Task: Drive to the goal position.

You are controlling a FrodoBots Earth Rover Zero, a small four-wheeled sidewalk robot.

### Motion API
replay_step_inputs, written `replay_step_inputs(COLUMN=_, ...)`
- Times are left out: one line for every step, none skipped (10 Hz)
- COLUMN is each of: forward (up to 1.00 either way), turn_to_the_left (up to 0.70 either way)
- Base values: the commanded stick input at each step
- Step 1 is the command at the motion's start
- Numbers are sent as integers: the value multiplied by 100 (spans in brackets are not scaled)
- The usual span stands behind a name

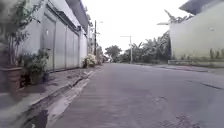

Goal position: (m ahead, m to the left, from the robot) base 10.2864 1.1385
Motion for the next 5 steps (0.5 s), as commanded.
replay_step_inputs(forward=100, turn_to_the_left=13)
replay_step_inputs(forward=100, turn_to_the_left=13)
replay_step_inputs(forward=100, turn_to_the_left=13)
replay_step_inputs(forward=100, turn_to_the_left=13)
replay_step_inputs(forward=100, turn_to_the_left=13)
